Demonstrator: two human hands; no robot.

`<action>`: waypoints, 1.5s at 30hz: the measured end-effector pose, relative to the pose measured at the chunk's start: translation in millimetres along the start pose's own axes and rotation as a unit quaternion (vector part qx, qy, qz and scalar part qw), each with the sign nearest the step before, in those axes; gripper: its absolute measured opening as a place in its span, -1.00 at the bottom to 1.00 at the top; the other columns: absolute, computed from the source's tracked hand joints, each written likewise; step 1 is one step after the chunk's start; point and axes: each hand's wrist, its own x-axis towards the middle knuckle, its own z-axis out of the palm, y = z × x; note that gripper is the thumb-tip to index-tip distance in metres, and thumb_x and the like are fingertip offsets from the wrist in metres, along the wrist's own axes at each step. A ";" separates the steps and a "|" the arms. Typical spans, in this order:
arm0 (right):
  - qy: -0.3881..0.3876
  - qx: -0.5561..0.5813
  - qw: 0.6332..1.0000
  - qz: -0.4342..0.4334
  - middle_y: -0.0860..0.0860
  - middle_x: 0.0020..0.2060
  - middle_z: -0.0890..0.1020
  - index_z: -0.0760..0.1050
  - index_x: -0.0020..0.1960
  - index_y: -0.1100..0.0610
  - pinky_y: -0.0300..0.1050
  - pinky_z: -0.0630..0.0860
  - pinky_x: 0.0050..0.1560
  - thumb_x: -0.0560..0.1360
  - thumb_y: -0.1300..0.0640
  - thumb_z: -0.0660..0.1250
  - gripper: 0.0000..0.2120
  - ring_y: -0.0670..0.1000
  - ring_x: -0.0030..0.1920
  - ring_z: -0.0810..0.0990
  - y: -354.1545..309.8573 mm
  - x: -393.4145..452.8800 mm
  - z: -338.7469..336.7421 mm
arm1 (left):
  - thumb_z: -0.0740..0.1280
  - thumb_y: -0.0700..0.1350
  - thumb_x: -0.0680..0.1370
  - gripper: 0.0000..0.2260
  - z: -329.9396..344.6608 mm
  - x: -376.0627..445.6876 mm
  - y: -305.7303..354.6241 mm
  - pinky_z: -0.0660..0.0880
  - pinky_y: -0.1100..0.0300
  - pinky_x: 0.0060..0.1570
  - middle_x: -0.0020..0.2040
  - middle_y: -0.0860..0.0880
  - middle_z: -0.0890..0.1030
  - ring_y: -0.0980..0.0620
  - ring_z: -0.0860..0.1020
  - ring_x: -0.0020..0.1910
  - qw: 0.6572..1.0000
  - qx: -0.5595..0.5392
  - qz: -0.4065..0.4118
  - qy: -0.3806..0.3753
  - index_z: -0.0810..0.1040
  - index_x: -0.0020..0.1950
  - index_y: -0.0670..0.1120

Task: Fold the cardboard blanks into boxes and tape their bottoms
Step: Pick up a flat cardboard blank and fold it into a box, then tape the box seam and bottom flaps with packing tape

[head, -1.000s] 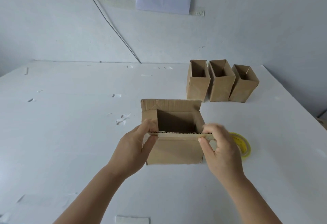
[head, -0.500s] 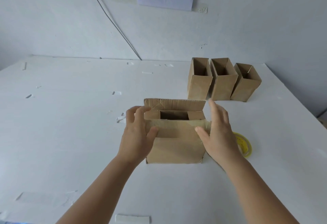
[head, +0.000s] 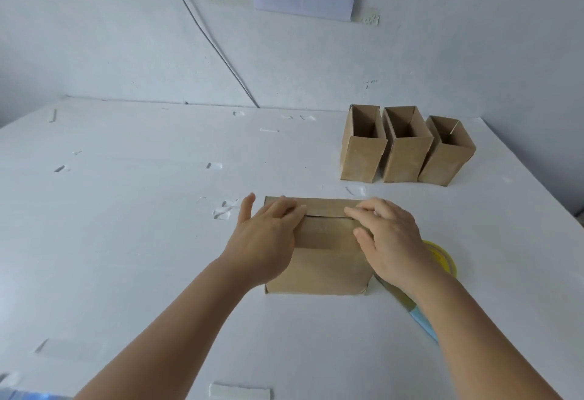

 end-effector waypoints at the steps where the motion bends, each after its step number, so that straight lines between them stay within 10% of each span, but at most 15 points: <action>1: -0.018 -0.001 1.000 -0.009 0.00 0.26 0.49 0.48 0.33 0.10 -0.04 0.25 0.30 0.56 0.12 0.09 -0.61 0.06 0.31 0.42 -0.5 -1.9 1.4 | -0.06 -0.10 0.60 -0.55 1.7 -2.2 1.1 -0.18 -0.07 0.46 0.46 0.10 0.27 0.09 0.20 0.48 1.000 0.009 0.008 0.001 0.25 0.49 0.00; 5: -0.131 -0.015 0.990 0.039 -0.07 0.55 0.04 0.06 0.55 0.07 -0.07 -0.07 0.51 0.65 -0.03 -0.05 -0.51 -0.08 0.54 -0.10 -7.6 -7.7 4.1 | -0.07 0.16 0.63 -0.43 4.1 0.3 15.4 -0.29 -0.03 0.46 0.59 0.02 -0.05 0.07 -0.16 0.55 0.995 0.048 0.020 -0.080 0.00 0.57 -0.09; 11: -0.181 -0.072 0.980 0.037 -0.03 0.55 -0.17 -0.20 0.56 0.11 -0.12 -0.21 0.51 0.64 -0.09 -0.16 -0.43 -0.08 0.52 -0.28 -11.1 -11.5 4.0 | -0.11 0.19 0.64 -0.40 25.3 13.3 49.9 -0.28 0.01 0.48 0.56 0.02 -0.26 0.10 -0.36 0.48 0.989 0.076 0.062 -0.108 -0.27 0.55 -0.05; 20: -0.019 0.303 0.935 0.185 -0.17 0.41 0.27 0.20 0.49 0.07 -0.21 0.09 0.45 0.66 0.05 -0.06 -0.58 -0.19 0.45 0.17 19.5 -22.5 13.2 | -0.10 0.13 0.66 -0.44 30.3 15.9 48.7 -0.28 0.08 0.48 0.54 0.04 -0.31 0.16 -0.42 0.38 0.987 0.107 0.044 -0.113 -0.28 0.55 -0.05; 29: -0.235 -0.031 0.913 0.330 0.11 0.28 0.49 0.26 0.45 0.06 -0.02 0.43 0.20 0.52 0.29 0.12 -0.49 0.19 0.29 0.41 85.3 -60.7 34.9 | -0.08 0.14 0.65 -0.42 30.9 14.8 48.7 -0.27 0.10 0.48 0.56 0.04 -0.27 0.18 -0.40 0.39 0.989 0.104 0.041 -0.099 -0.25 0.56 -0.04; 36: -0.145 -0.021 0.941 0.304 0.12 0.02 0.62 0.49 0.19 0.05 -0.13 0.37 -0.18 0.52 0.27 0.13 -0.68 0.21 0.02 0.55 107.5 -67.1 43.4 | -0.06 0.14 0.65 -0.42 31.5 14.1 47.6 -0.24 0.10 0.50 0.56 0.06 -0.25 0.20 -0.37 0.41 0.992 0.087 0.036 -0.088 -0.22 0.56 -0.03; 45: 0.108 0.177 0.943 0.261 0.14 -0.26 0.62 0.52 -0.08 0.15 0.02 0.49 -0.18 0.49 0.16 0.24 -0.90 0.17 -0.18 0.56 65.3 -38.2 -11.5 | -0.19 0.15 0.62 -0.46 28.2 16.7 44.2 -0.26 0.18 0.46 0.56 0.10 -0.18 0.25 -0.30 0.44 0.995 0.005 0.037 -0.089 -0.13 0.57 -0.01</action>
